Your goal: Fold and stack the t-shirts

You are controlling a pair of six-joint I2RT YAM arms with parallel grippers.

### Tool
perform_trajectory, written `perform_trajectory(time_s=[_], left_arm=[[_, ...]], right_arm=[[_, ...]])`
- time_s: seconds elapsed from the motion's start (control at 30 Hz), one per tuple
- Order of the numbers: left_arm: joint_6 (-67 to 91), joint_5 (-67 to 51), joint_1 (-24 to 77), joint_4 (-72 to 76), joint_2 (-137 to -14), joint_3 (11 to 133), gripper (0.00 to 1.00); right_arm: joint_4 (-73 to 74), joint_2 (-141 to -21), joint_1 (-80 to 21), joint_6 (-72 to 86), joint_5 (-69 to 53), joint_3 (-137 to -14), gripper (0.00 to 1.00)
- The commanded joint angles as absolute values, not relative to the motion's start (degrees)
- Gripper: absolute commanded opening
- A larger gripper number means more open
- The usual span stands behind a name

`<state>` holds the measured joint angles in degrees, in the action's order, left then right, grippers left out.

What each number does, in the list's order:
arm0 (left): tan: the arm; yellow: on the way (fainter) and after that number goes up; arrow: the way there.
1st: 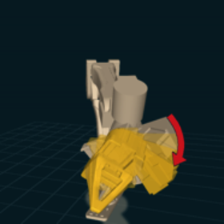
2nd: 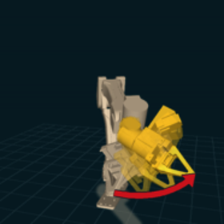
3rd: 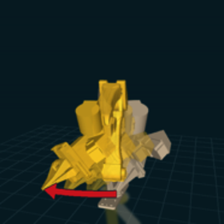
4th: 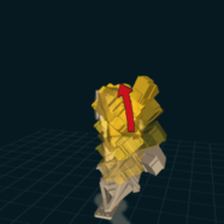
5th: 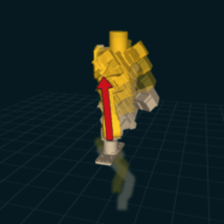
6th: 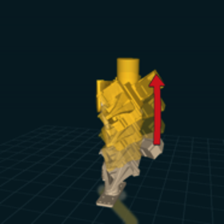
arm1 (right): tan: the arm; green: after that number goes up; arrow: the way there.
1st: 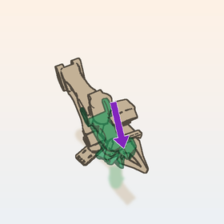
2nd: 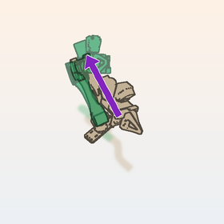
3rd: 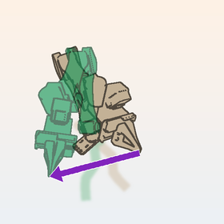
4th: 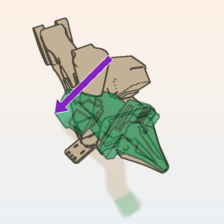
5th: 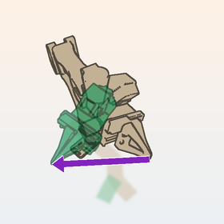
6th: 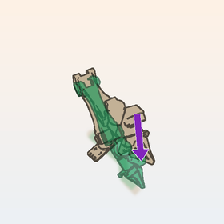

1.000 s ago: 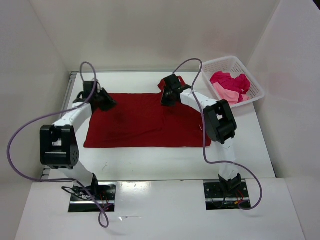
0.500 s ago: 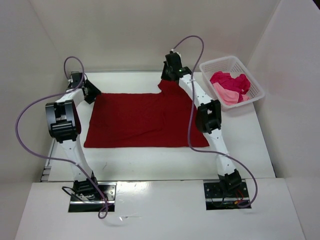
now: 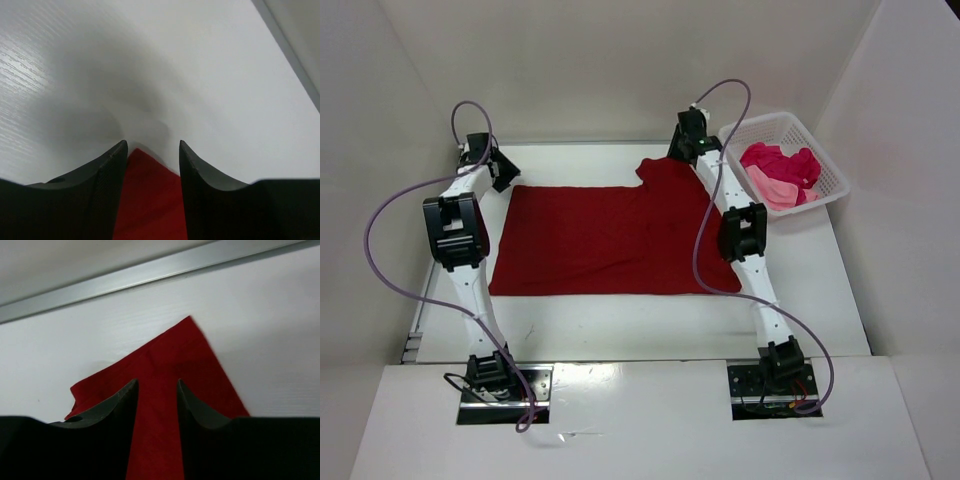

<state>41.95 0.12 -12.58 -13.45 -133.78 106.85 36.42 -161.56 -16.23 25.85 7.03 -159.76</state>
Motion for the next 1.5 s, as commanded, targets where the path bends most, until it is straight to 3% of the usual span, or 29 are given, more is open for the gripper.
perform_trajectory(time_s=[0.0,0.2,0.27,0.5,0.7,0.8,1.17,1.47], left_arm=[[39.47,1.32,-12.57,-14.77,-135.97,108.98,0.53],[38.94,1.32,-11.51,-15.29,-137.11,108.37,0.45],[38.94,1.32,-11.51,-15.29,-137.11,107.67,0.37],[38.41,1.32,-11.51,-14.15,-133.6,105.03,0.18],[37.88,1.32,-11.51,-13.01,-130.79,102.3,0.12],[38.41,0.79,-11.51,-12.4,-129.38,101.08,0.11],[37.79,-0.35,-11.51,-11.87,-123.67,97.48,0.02],[38.85,-2.28,-11.51,-10.72,-120.24,95.55,0.0]], right_arm=[[34.72,-162.69,-14.95,25.4,9.57,-163.48,0.43],[32.7,-164.35,-13.8,25.4,11.51,-163.48,0.55],[32.17,-165.23,-13.8,25.92,10.21,-163.48,0.57],[30.23,-166.64,-13.27,27.16,7.48,-163.48,0.59],[30.23,-167.7,-12.22,30.5,3.61,-163.48,0.6],[28.92,-167.7,-11.69,32.51,0.89,-163.48,0.43],[31.11,-171.14,-11.69,39.2,-2.29,-175.43,0.03],[42.61,-164.62,-11.69,35.78,-5.53,-179.47,0.01]])
